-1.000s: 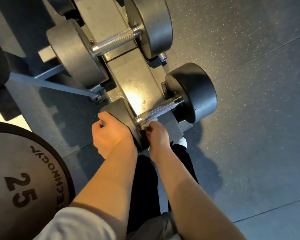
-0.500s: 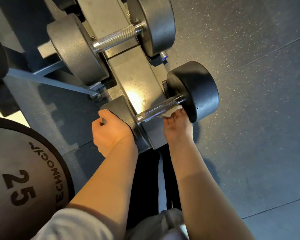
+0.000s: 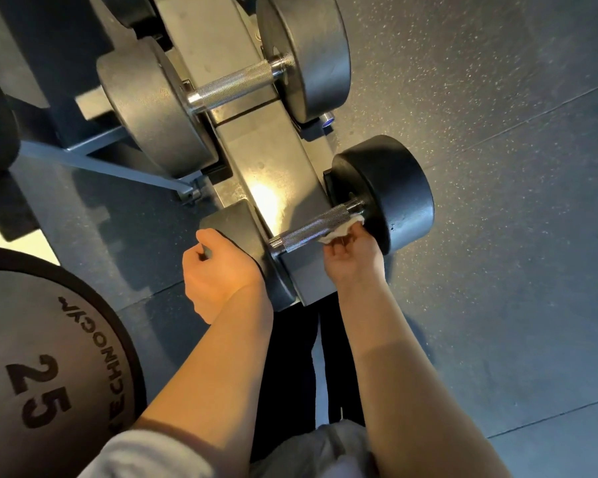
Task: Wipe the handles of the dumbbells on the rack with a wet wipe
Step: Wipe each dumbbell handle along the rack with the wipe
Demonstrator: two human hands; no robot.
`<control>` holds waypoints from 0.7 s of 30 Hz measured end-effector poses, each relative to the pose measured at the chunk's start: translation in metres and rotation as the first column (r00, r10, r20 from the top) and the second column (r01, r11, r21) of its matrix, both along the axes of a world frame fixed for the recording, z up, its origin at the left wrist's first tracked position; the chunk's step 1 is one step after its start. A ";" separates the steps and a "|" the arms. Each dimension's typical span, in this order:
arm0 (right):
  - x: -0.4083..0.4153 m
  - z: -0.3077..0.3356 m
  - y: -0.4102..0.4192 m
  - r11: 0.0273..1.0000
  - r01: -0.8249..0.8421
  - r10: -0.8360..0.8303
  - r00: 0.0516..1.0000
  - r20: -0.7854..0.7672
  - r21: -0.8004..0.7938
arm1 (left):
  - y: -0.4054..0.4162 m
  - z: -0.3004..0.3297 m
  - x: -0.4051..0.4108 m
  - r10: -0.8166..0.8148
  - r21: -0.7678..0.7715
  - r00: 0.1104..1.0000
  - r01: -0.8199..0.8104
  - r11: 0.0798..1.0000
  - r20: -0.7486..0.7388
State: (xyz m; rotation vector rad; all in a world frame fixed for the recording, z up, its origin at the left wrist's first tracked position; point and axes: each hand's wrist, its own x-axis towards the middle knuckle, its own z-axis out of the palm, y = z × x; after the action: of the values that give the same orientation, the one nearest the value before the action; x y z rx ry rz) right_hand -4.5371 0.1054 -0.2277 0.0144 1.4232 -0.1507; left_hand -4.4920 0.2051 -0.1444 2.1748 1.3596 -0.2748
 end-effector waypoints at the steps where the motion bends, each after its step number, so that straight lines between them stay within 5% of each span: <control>1: 0.000 0.000 0.000 1.000 0.007 -0.007 1.000 0.002 0.010 | 0.001 0.000 0.000 -0.003 0.010 1.000 0.003 1.000 0.000; 21: 0.000 0.006 -0.009 0.983 0.107 -0.096 0.992 -0.079 0.146 | 0.000 -0.004 -0.002 -0.005 0.035 1.000 0.005 0.999 0.005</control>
State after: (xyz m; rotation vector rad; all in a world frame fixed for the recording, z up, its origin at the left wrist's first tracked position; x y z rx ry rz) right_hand -4.5372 0.0965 -0.2214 0.2077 1.5031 -0.1290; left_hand -4.4936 0.2056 -0.1484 2.2060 1.3664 -0.2488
